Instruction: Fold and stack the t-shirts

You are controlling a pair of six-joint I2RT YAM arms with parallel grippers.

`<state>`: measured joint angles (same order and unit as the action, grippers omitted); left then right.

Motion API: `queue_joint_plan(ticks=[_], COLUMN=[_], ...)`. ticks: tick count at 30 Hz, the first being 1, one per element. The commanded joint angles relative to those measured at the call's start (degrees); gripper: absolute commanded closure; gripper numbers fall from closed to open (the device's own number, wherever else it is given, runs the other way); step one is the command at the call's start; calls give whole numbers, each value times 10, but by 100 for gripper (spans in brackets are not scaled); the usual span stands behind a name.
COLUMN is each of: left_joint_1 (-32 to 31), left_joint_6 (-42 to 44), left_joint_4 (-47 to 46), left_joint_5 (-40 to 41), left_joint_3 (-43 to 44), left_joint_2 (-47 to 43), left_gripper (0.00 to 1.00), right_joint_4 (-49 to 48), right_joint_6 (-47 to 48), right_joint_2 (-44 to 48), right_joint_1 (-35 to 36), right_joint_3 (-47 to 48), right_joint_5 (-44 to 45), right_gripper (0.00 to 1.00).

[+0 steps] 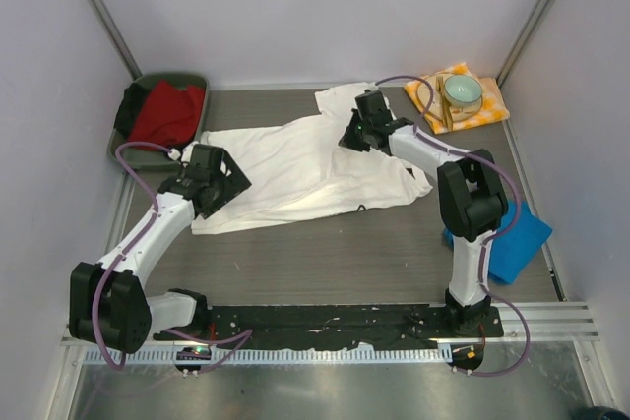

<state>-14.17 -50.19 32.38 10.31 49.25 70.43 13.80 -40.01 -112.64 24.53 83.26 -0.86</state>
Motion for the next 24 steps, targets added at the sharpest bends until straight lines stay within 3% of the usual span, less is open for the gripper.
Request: queue_joint_plan(ticks=[1,2,4,6,9,14,24], left_joint_1=[0,1,1,1,1,1,1], left_joint_6=[14,14,14,14,14,14,3], left_joint_4=[-16,-15,-16,-18,-20,-22,-27], left_joint_5=[10,10,9,9,8,6,-2], left_joint_3=[-2,-1,-1,-4,-8,-10,-18], left_joint_2=[-3,-3,-3,-4,-5,-5,-13], left_gripper=[1,1,1,1,1,1,1], right_joint_4=[-14,-19,-37,-74,-163,-249,-218], right_joint_6=[11,11,12,20,19,35,102], right_joint_2=[-49,-60,-90,-102,-97,-18,202], right_joint_1=[14,18,24,31,37,39,39], right_joint_3=[65,84,97,103,72,1,-158], right_joint_5=[-43,-49,-74,-99,-113,-90,87], right_gripper=[99,99,76,43,24,10,0])
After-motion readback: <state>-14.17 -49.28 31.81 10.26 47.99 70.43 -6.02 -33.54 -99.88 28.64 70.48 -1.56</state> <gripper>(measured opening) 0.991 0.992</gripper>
